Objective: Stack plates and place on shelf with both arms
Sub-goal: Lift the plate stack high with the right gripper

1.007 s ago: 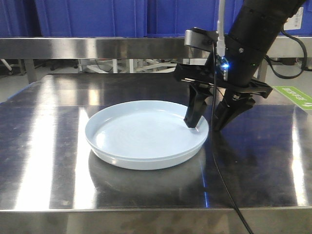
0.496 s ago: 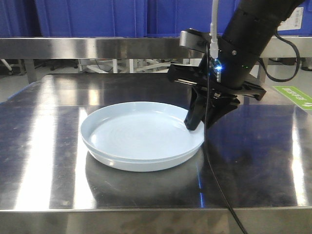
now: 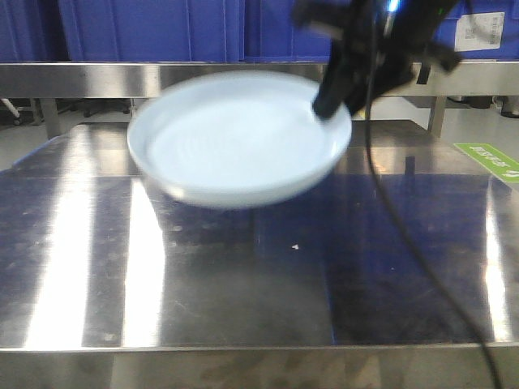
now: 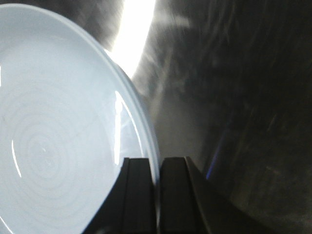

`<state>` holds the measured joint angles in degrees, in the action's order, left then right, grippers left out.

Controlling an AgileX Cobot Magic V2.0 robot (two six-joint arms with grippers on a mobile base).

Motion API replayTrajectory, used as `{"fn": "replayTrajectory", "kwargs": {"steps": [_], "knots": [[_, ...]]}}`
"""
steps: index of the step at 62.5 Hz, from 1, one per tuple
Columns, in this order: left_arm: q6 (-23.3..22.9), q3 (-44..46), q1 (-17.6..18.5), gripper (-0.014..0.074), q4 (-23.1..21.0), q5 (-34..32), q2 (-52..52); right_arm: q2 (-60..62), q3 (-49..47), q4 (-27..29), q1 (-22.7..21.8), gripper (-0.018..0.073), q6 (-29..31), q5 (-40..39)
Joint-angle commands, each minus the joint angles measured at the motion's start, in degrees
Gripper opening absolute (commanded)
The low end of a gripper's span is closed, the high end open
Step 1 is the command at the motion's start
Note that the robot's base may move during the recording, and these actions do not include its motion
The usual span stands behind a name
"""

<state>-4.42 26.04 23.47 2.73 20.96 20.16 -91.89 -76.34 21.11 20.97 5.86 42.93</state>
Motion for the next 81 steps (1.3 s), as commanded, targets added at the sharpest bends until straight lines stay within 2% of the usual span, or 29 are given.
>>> {"fn": "replayTrajectory", "kwargs": {"steps": [1,43,54,81], "knots": [[-0.50,1.64,0.30,0.0084,0.14,-5.09,0.75,7.88,-1.75,0.84,-0.01,0.0056,0.23,-3.28],[-0.50,1.64,0.30,0.0084,0.14,-5.09,0.75,44.90,25.19,-0.61,-0.01,0.0056,1.60,-18.12],[-0.50,1.64,0.30,0.0084,0.14,-5.09,0.75,48.52,28.88,-0.61,-0.01,0.0056,1.60,-19.36],[-0.50,1.64,0.30,0.0084,0.14,-5.09,0.75,48.64,29.21,-0.61,-0.01,0.0056,1.60,-19.65]]}}
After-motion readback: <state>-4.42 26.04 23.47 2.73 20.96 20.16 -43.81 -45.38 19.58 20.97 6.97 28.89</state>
